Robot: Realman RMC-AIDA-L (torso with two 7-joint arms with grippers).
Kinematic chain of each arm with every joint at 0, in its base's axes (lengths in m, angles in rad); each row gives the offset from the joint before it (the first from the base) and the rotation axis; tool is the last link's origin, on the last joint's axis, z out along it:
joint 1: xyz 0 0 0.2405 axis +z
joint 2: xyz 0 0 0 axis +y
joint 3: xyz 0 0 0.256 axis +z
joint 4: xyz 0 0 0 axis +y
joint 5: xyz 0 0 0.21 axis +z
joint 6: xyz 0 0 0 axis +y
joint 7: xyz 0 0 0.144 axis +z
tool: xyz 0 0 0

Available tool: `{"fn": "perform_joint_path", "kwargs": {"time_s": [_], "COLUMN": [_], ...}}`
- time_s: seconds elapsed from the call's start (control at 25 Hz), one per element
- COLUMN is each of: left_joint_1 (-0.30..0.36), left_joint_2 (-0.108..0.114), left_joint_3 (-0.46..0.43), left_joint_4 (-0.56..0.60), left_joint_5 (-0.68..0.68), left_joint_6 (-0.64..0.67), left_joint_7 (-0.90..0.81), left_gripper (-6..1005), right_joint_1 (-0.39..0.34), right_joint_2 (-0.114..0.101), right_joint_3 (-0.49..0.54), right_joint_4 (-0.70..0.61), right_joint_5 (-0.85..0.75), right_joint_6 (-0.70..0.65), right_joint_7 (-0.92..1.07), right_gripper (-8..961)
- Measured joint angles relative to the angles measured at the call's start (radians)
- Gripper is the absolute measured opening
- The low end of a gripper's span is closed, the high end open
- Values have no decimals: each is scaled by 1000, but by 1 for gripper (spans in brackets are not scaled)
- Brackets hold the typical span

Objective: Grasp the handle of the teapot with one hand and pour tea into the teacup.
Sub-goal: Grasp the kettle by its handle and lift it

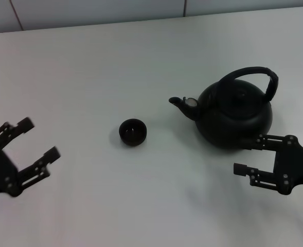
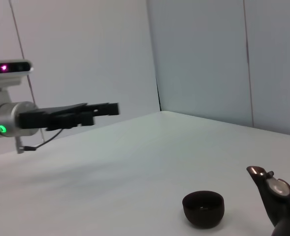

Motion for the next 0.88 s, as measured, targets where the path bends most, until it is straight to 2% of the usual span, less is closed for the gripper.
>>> {"fn": "perform_joint_path", "kwargs": {"time_s": [0.12, 0.24, 0.36, 0.48, 0.88], "left_joint_1": [18, 18, 22, 48, 52], "left_joint_2": [11, 12, 5, -7, -14], "left_joint_3": [21, 33, 69, 113, 120], "left_joint_4": [16, 22, 56, 118, 140], "left_joint_5": [0, 1, 4, 44, 80], "left_joint_6": [15, 14, 1, -68, -125], "left_joint_7": [-12, -12, -9, -2, 0], "left_gripper": [852, 852, 852, 852, 852], "right_joint_1": [1, 2, 2, 2, -2], "right_joint_2": [0, 0, 1, 0, 0], "right_joint_3": [1, 2, 2, 2, 1], "right_joint_4": [3, 5, 6, 6, 20], "right_joint_5": [0, 1, 1, 1, -1], "right_joint_6": [1, 4, 4, 2, 2], "right_joint_7": [0, -2, -2, -1, -2], "right_gripper": [595, 595, 595, 595, 596]}}
